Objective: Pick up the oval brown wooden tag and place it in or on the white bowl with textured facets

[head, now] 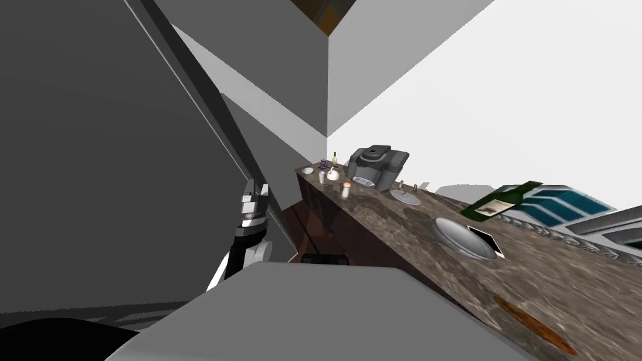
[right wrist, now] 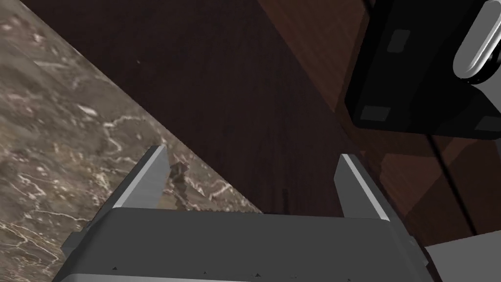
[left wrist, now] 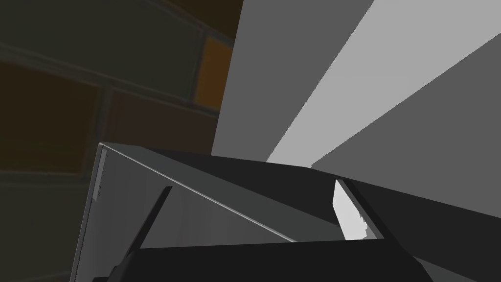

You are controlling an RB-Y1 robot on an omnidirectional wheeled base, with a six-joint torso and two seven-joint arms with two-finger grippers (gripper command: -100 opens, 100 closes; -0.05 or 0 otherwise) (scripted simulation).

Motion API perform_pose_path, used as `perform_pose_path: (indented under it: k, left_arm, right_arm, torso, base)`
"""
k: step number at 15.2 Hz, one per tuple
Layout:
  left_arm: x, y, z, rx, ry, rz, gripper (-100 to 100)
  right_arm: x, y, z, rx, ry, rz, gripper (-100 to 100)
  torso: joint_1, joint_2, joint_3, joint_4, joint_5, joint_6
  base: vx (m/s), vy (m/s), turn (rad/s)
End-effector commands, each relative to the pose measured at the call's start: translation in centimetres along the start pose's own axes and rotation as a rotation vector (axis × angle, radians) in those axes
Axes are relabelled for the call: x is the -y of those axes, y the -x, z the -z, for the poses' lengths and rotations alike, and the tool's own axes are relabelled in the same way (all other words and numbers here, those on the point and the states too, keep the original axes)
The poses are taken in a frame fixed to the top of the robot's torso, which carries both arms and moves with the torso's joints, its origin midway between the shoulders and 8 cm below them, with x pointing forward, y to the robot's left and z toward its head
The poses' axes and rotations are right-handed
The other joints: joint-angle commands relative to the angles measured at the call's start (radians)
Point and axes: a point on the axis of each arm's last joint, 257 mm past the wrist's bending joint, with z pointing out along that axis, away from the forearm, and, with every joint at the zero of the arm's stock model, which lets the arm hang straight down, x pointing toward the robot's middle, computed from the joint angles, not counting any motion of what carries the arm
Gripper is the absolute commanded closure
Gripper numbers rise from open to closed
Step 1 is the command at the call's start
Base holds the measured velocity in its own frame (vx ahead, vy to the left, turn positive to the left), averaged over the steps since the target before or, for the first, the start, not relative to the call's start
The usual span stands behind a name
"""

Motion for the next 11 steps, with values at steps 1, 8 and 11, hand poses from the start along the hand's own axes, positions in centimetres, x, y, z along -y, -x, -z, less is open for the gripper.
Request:
perform_pose_path:
  k: [1, 8, 11]
  left_arm:
    - [0.0, 0.0, 0.0, 0.000, 0.000, 0.000, 0]
    - [0.0, 0.0, 0.0, 0.000, 0.000, 0.000, 0]
    - [0.0, 0.0, 0.0, 0.000, 0.000, 0.000, 0]
  right_arm:
    - [2.3, 0.4, 1.1, -0.036, -0.033, 0.064, -100]
    - [3.8, 1.0, 1.5, -0.056, -0.057, 0.121, -100]
    - [3.0, -0.1, 0.5, -0.050, -0.057, 0.109, -100]
  torso:
    - [0.000, 0.000, 0.000, 0.000, 0.000, 0.000]
    - [0.004, 0.002, 0.001, 0.000, 0.001, 0.002]
    - [0.002, 0.010, 0.006, 0.002, 0.000, 0.002]
  base:
    - [0.163, -0.035, 0.254]
    - [0.107, -0.015, 0.138]
    - [-0.005, -0.042, 0.074]
